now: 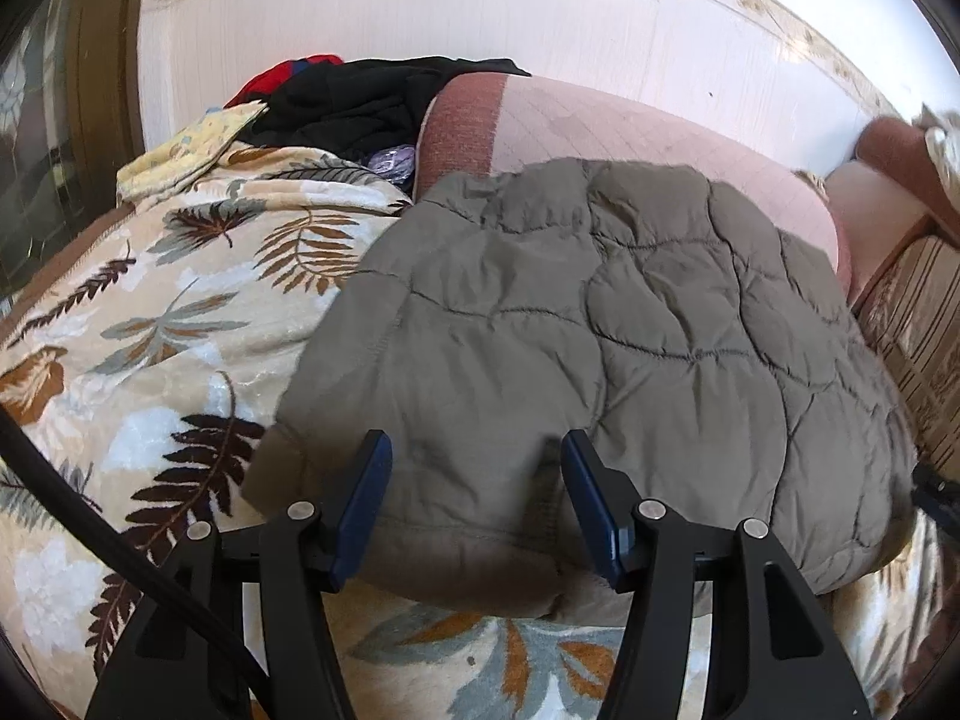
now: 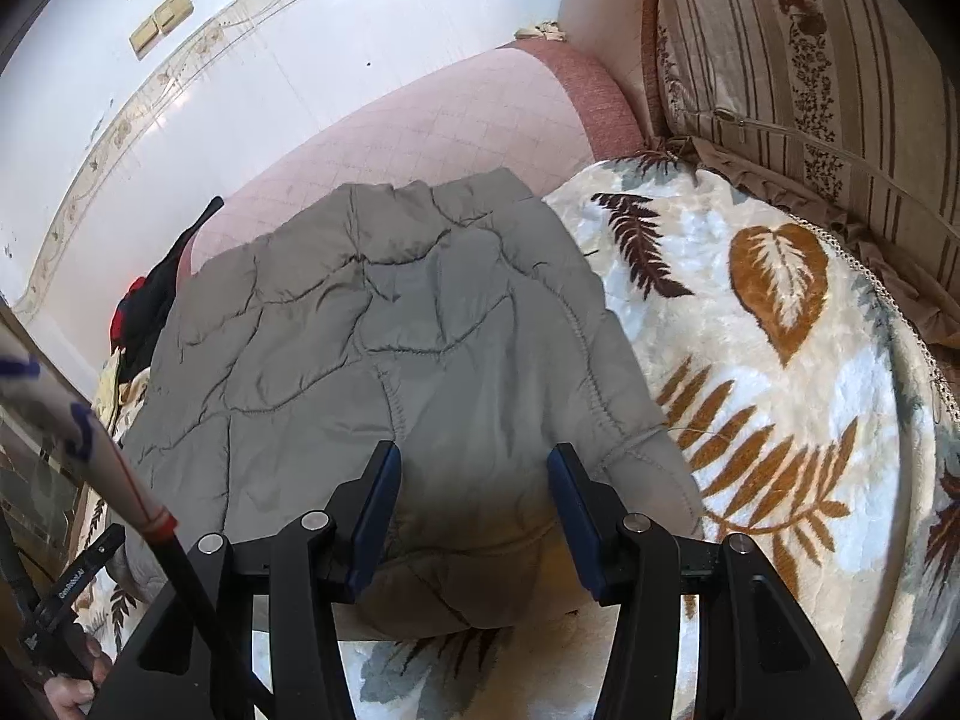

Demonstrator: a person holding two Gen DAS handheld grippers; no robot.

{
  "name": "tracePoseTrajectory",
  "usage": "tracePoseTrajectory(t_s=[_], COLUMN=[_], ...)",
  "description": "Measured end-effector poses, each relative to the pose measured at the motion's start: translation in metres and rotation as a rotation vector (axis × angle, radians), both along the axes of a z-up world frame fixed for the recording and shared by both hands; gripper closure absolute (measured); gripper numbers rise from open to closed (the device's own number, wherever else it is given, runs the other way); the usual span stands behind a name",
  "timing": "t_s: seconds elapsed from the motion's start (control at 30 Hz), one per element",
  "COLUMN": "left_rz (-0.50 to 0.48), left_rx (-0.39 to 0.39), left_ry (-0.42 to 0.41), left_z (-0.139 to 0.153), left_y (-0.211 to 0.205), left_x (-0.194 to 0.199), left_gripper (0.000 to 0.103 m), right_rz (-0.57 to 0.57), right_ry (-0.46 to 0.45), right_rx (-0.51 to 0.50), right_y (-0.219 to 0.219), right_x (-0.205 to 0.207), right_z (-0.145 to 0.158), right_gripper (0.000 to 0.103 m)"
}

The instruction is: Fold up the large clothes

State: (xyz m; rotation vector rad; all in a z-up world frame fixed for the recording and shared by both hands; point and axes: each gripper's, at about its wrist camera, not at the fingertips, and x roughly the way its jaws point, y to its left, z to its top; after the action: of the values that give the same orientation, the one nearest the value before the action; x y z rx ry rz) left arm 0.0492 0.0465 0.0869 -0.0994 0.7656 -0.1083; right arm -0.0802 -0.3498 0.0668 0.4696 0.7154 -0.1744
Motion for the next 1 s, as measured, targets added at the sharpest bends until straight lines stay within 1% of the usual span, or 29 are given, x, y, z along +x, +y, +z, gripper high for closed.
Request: tracePoseTrajectory(t_s=[0.17,0.23,0.27,0.37,0.4,0.5,0.53,0.6,0.73,1.0], left_rz=[0.06,0.09,0.104,0.139,0.148,0.149,0.146,0.148,0.148,0.148], left_rx=[-0.017,-0.05,-0.069,-0.146,-0.193,-0.312,-0.35,-0.4,-0.448,-0.476], left_ry=[0.021,0.045,0.06,0.108,0.131,0.185,0.202,0.225,0.25,0.274], left_z=[0.001,-0.002,-0.004,-0.011,-0.015,-0.024,-0.027,-0.033,-0.039,-0.045], left_y=[0.028,0.044,0.051,0.072,0.08,0.097,0.101,0.106,0.106,0.103], left_x=[0.003,0.006,0.008,0.013,0.016,0.021,0.023,0.024,0.025,0.028], left_gripper=[0.045,0.045,0.045,0.044,0.044,0.04,0.039,0.038,0.037,0.029], right_rz=[-0.02,-0.036,-0.041,-0.074,-0.081,-0.106,-0.114,-0.13,-0.136,-0.163], right_ry=[0.008,0.009,0.011,0.032,0.039,0.054,0.058,0.062,0.07,0.043], right_rx=[0.001,0.005,0.008,0.033,0.041,0.113,0.152,0.2,0.305,0.424], right_y=[-0.009,-0.014,-0.016,-0.026,-0.028,-0.04,-0.045,-0.051,-0.061,-0.07], right_x=[-0.009,-0.013,-0.014,-0.018,-0.018,-0.022,-0.023,-0.025,-0.028,-0.031], right_z=[0.001,0.001,0.001,-0.003,-0.005,-0.013,-0.017,-0.022,-0.034,-0.043], right_gripper=[0.048,0.047,0.044,0.037,0.037,0.036,0.035,0.033,0.03,0.026])
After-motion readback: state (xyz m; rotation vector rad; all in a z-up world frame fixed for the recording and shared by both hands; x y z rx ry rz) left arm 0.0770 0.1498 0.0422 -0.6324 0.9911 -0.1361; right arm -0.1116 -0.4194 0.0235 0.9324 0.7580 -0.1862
